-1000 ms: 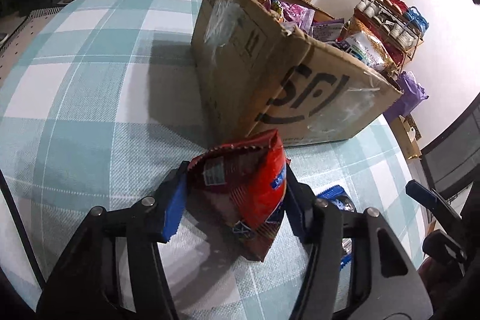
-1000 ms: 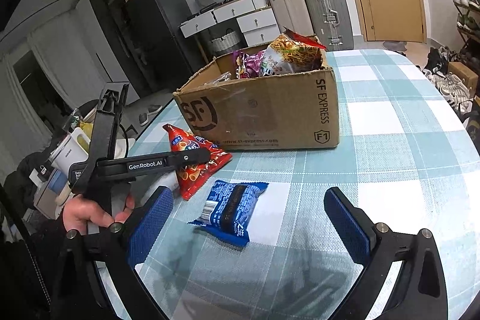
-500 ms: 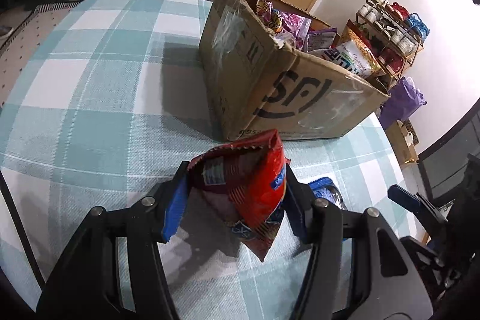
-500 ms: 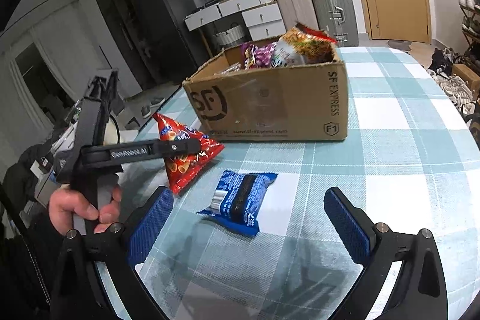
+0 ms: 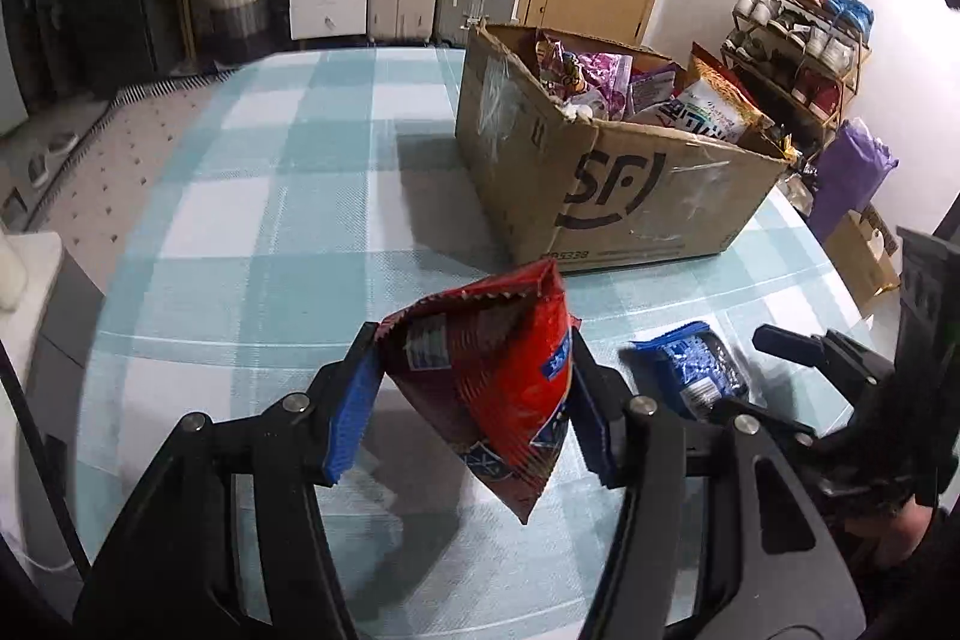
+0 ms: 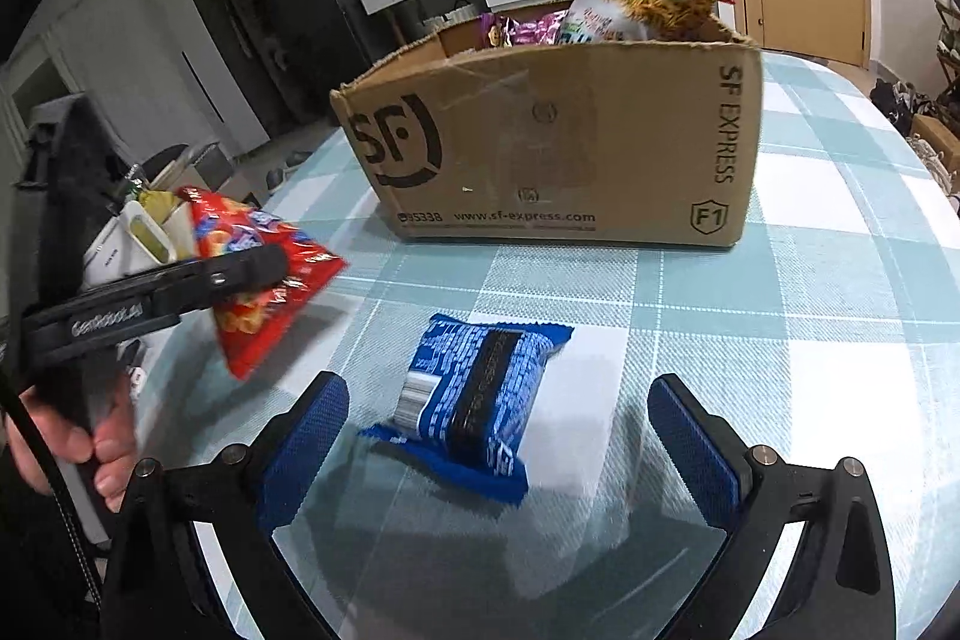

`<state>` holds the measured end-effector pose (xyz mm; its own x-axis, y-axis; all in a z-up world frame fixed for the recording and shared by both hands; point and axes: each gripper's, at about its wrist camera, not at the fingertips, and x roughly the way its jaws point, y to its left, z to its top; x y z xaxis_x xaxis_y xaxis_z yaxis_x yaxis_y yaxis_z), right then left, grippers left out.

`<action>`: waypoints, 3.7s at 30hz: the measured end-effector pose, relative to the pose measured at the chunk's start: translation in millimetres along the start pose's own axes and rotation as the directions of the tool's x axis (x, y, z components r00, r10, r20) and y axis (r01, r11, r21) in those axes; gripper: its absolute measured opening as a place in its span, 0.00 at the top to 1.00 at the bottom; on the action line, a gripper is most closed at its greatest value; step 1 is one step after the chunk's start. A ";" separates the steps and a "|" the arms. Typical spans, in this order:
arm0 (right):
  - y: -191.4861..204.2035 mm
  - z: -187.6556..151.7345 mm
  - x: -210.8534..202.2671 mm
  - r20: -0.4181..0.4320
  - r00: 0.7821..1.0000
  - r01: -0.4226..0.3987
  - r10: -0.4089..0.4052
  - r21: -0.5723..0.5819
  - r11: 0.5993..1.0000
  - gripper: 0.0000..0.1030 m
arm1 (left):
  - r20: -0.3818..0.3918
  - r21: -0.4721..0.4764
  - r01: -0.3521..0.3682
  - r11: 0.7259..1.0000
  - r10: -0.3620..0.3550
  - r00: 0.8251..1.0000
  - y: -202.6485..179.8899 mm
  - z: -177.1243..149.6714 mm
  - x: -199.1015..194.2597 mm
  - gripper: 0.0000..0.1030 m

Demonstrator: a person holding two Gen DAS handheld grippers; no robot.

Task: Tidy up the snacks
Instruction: 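Grasp the blue biscuit pack with the right gripper while the left holds the chip bag, then carry the chip bag and biscuit pack over the box and lower them inside, then open both grippers and withdraw them from the box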

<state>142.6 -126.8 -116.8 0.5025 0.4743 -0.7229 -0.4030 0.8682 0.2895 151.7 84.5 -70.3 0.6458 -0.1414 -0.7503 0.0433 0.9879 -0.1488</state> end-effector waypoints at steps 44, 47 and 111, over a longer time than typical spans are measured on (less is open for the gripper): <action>33.0 33.6 -87.0 0.144 0.981 -0.118 0.133 -0.111 0.987 0.56 | 0.106 0.050 0.090 0.995 -0.095 0.990 -33.2 20.2 -84.4 0.47; 31.7 44.1 -100.5 0.163 0.976 -0.124 0.142 -0.116 0.985 0.56 | 0.113 0.069 0.102 0.992 -0.109 0.988 -40.7 30.9 -87.8 0.47; -56.7 203.4 -30.3 0.238 0.971 0.018 0.010 -0.115 0.993 0.20 | -0.061 0.121 0.202 0.972 -0.195 0.979 -51.2 194.0 89.3 0.21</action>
<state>305.8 -160.7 16.3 0.6663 0.5040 -0.5495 -0.4794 0.8540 0.2021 355.0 33.7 -4.6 0.5774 -0.3353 -0.7444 0.2645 0.9394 -0.2180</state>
